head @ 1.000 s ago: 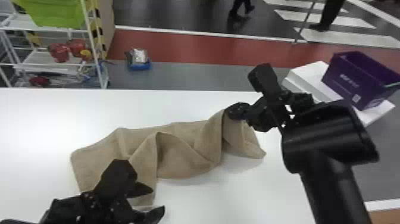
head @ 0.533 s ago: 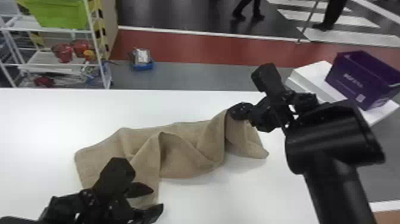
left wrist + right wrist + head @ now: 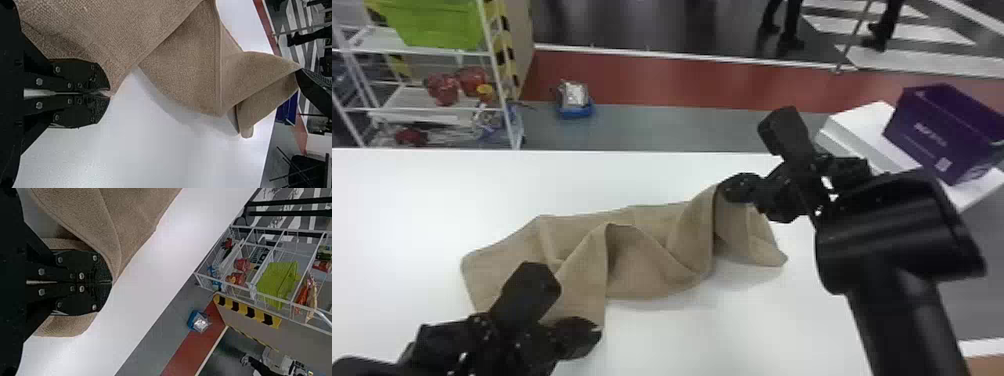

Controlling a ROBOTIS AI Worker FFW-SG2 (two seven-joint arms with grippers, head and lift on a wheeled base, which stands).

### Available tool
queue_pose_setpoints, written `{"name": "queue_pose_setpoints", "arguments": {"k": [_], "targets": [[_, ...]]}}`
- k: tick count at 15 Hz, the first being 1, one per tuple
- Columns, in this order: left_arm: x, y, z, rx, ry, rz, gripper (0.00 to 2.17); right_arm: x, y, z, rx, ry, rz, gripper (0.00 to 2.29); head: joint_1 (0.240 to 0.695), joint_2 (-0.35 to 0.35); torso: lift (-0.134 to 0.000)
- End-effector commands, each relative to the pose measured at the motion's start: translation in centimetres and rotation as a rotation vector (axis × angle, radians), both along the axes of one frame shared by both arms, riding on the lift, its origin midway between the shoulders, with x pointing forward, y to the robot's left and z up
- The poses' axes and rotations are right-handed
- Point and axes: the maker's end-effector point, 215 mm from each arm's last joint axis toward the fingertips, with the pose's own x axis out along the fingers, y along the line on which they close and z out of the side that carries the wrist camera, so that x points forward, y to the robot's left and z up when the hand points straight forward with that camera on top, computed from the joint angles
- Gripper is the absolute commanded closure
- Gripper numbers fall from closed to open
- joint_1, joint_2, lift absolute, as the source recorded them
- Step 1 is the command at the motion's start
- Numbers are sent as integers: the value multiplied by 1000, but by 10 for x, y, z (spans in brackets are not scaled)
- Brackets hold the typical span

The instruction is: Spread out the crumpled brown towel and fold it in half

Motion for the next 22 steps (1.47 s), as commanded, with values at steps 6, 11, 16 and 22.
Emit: {"name": "queue_pose_setpoints", "arguments": {"k": [6,11,16,22], "targets": [[35,78,113,-118,-163,133,1494,5,-16,38,8,-79,-6,2013,695,-113,-123],[87,165,217,-228,-307,340,1494,13,-23,65,-49,-180,39,2013,695,-26,-123],[175,202,259,-223,-399,453,1494,48,-61,77,-153,-240,-54,2013,603,24,-123],[286,190,287,-188,-426,484,1494,112,-104,123,-189,-330,-228,2013,503,-13,-123]]}}
